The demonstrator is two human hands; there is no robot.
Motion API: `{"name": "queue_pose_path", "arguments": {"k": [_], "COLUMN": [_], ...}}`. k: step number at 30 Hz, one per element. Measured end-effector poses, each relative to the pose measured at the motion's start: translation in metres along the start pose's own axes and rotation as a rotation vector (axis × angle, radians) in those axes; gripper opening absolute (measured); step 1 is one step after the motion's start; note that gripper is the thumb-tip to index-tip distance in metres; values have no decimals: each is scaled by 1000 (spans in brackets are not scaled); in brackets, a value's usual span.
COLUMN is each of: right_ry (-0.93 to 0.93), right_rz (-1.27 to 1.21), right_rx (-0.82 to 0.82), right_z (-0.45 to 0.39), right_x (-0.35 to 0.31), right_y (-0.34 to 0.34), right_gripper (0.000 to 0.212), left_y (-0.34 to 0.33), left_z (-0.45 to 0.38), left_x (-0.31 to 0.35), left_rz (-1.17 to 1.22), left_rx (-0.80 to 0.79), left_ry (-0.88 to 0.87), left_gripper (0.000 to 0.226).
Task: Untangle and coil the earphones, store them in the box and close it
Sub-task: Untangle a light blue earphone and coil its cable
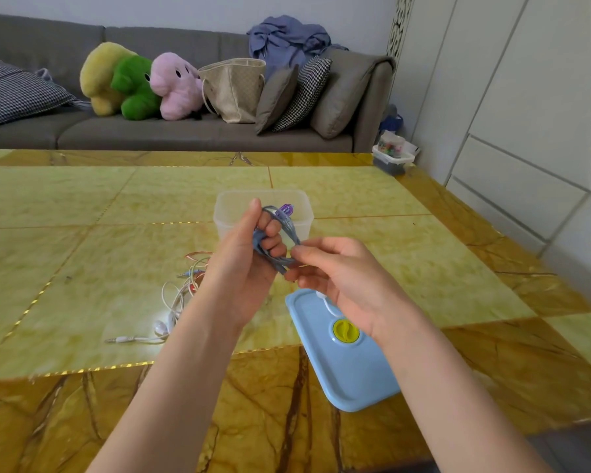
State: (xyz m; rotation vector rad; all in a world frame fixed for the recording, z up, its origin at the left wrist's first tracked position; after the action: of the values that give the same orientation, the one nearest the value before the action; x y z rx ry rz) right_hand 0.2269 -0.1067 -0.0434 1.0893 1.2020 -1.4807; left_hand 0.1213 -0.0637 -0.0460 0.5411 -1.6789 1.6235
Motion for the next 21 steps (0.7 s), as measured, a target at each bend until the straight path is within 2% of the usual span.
{"name": "queue_pose_path", "arguments": {"k": [4,8,12,14,16,18,20,21], "right_ry": [36,156,303,342,359,364,356,351], "right_rz": [19,25,343,492,573,635,691,718], "right_rx": [35,165,288,331,356,370,368,355], "right_z": [1,1,1,0,0,1,2,3], "right_x": [-2,-7,-17,-20,-23,-29,-33,-34], "right_y": [3,9,18,23,29,35,39,39], "right_gripper": [9,15,21,28,24,16,13,14], "left_y": [4,3,5,8,13,18,18,14], "left_z": [-2,-3,-3,-1,-1,-1,-1,0], "left_x": [-7,-12,-19,-19,-19,-15,-3,3], "left_rz": [-53,48,26,-103,-320,-549,-810,-924], "left_rx": [127,134,147,160,180,232,249,185], "left_ry": [33,88,200,246,254,176,-64,-228], "left_gripper": [41,42,33,28,21,17,20,24]}}
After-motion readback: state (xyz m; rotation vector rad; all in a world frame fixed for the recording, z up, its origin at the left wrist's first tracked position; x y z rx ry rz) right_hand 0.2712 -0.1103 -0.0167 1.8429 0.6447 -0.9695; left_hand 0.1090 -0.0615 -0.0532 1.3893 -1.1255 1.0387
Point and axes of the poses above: each hand's wrist, its own z-axis away from the middle knuckle, its own y-axis out of the back of the hand, x = y × z, the point moved 3 cm from there along -z, towards the middle knuckle, and after that the axes turned 5 degrees about x, right-handed, at the moved point
